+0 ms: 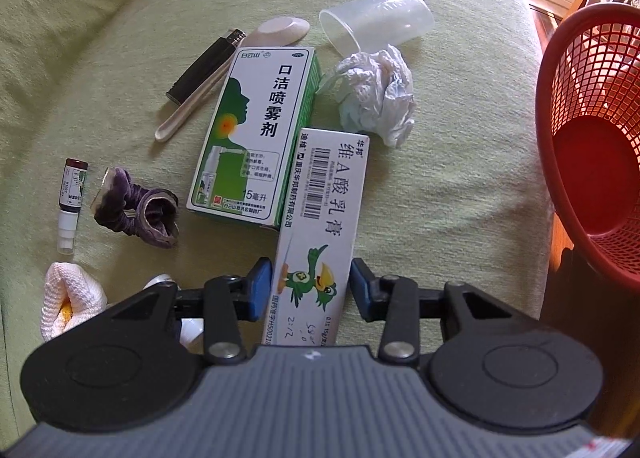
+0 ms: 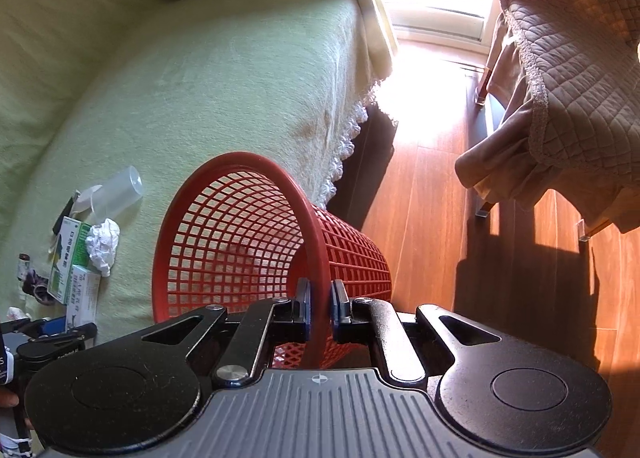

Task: Organize objects
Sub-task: 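Carry the wastebasket with the right tool while the left tool approaches the sofa items, then grasp the white-and-green medicine box with the left tool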

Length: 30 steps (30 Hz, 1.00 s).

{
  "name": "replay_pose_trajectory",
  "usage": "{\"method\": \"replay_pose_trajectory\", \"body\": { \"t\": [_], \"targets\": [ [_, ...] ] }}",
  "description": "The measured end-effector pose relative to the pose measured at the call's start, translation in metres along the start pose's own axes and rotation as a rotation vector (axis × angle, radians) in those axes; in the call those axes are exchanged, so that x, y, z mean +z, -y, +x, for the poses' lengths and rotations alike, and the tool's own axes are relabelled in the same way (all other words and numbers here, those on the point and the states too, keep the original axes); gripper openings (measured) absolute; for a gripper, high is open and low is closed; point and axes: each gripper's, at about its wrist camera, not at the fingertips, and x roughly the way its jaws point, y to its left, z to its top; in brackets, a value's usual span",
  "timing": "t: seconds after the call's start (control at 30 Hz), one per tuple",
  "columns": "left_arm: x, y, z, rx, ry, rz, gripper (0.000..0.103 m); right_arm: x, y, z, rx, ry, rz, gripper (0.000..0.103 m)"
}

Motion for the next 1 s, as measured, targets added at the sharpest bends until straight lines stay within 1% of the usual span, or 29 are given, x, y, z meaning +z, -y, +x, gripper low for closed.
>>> {"method": "replay_pose_trajectory", "body": {
  "t": [0.13,0.33,0.57,0.67,1.0],
  "targets": [
    [0.000,0.005,-0.001,0.017,0.008,0.002,0.036,0.006,-0.010,0.000,-0.030,0.004,-0.033,0.006],
    [-0.001,0.009,-0.002,0.036,0.011,0.006,0.035,0.010,-0.017,0.006,-0.075,-0.023,-0.083,0.006],
    [0.000,0.010,-0.007,0.030,0.019,-0.001,0.034,0.010,-0.016,0.004,-0.061,-0.019,-0.068,0.006],
    [-0.001,0.008,-0.013,0.017,0.022,-0.014,0.034,0.011,-0.014,0.004,-0.054,-0.022,-0.056,0.006],
    [-0.009,-0.004,-0.037,-0.032,0.039,-0.114,0.033,0.011,-0.014,0.002,-0.041,-0.026,-0.037,0.006]
  ]
}}
